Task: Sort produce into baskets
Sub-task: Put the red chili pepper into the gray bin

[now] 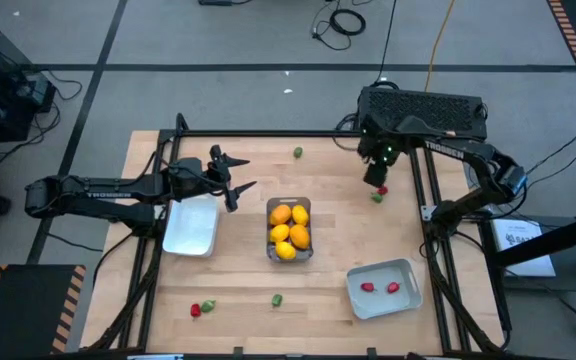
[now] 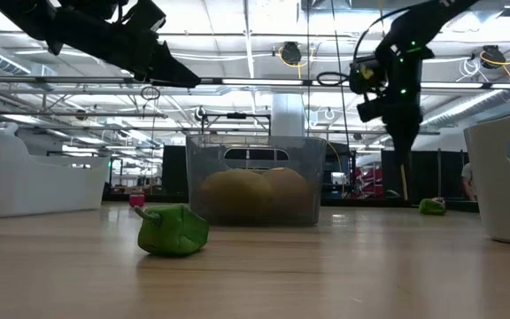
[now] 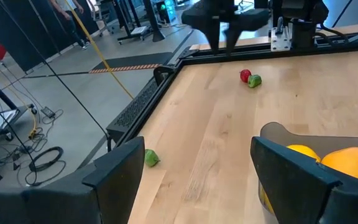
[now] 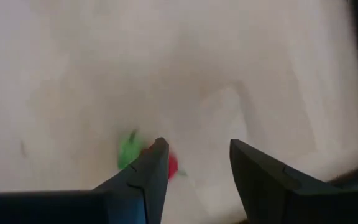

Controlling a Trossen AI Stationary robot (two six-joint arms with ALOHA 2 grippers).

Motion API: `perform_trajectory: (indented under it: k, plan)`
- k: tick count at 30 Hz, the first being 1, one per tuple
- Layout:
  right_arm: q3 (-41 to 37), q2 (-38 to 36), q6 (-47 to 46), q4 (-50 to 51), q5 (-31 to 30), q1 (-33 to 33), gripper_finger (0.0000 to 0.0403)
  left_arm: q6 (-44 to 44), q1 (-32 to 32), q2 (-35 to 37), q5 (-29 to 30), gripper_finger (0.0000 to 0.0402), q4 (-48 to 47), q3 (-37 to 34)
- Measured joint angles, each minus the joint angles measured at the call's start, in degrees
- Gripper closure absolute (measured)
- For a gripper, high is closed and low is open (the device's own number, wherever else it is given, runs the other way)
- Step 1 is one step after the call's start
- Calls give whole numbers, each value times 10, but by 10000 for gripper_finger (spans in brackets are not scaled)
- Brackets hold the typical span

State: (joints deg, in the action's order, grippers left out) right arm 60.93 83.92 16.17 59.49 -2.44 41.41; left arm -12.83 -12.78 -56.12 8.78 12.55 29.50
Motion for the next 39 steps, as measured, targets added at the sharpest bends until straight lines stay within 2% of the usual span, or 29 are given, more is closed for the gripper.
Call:
perform_trajectory:
  k: [6, 15, 19, 29, 34, 39]
  plan:
    - [-23, 0, 228, 62, 24, -37, 241, 0, 0, 0, 0, 100, -5, 0]
    - [-82, 0, 462, 32, 6, -70, 241, 0, 0, 0, 0, 100, -11, 0]
    - [-89, 0, 475, 9, -52, -76, 241, -1, 0, 0, 0, 100, -11, 0]
    - [-92, 0, 442, -13, -46, -76, 241, -1, 0, 0, 0, 100, -11, 0]
    - [-130, 0, 431, -22, -50, -76, 241, 0, 0, 0, -1, 100, -11, 0]
    - [-163, 0, 429, -81, -55, -77, 241, 0, 0, 0, -2, 100, -11, 0]
